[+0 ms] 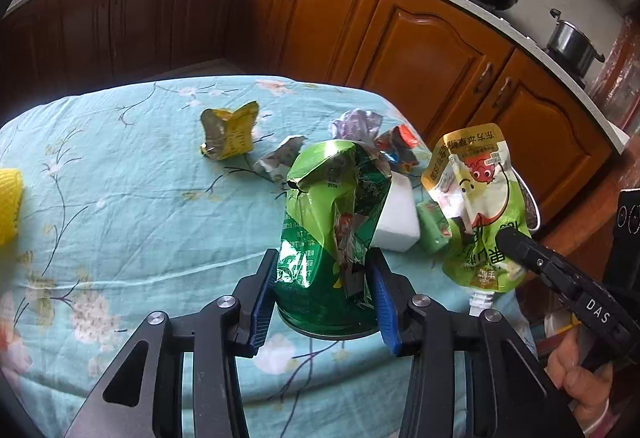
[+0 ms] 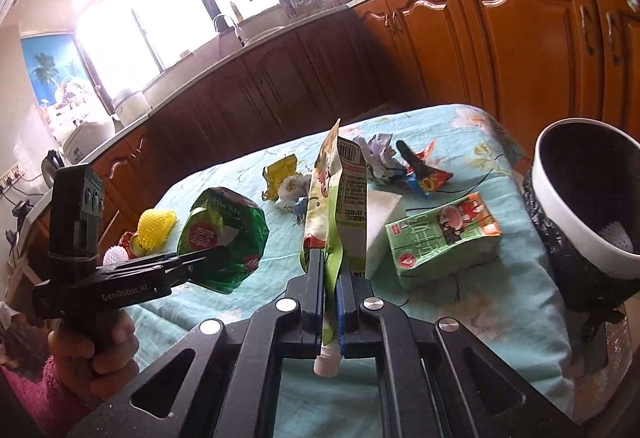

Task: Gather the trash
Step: 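Grasp the crushed green can with the left tool while the right tool grasps the green spout pouch, then carry the can and pouch over the bin and open both tools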

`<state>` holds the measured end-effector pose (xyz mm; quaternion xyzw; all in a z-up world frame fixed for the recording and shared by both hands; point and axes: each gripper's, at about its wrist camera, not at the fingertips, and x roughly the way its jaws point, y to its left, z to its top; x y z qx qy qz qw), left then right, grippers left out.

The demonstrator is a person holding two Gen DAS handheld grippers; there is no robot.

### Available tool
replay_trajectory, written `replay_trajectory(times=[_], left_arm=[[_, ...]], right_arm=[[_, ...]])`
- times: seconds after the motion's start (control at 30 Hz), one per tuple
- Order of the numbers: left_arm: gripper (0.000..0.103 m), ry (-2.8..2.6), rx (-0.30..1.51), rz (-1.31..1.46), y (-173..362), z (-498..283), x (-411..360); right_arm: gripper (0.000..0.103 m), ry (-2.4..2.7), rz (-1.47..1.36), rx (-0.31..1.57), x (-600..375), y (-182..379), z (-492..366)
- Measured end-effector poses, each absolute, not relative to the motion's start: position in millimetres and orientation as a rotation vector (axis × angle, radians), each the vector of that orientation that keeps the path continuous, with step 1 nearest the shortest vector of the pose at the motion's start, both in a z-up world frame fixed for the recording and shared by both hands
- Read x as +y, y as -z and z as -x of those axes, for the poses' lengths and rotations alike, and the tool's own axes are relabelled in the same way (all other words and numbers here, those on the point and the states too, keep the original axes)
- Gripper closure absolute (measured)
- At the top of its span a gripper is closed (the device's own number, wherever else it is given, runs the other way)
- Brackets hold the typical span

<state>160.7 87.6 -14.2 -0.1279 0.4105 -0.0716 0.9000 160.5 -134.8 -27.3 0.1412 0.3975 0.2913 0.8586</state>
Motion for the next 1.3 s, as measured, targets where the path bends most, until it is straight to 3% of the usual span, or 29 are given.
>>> replay_trajectory(times=[0.43,1.3], left_arm=[[0.061,0.301,0.833,0.176,-1,-171,23],[0.061,0.415,0.835,0.017,4,-275,-103]], right_arm=[[0.099,-0.430,-0.363,0.768,-220,13,-151],[0.099,-0.200,-0.374,0.783,-316,24,-199]])
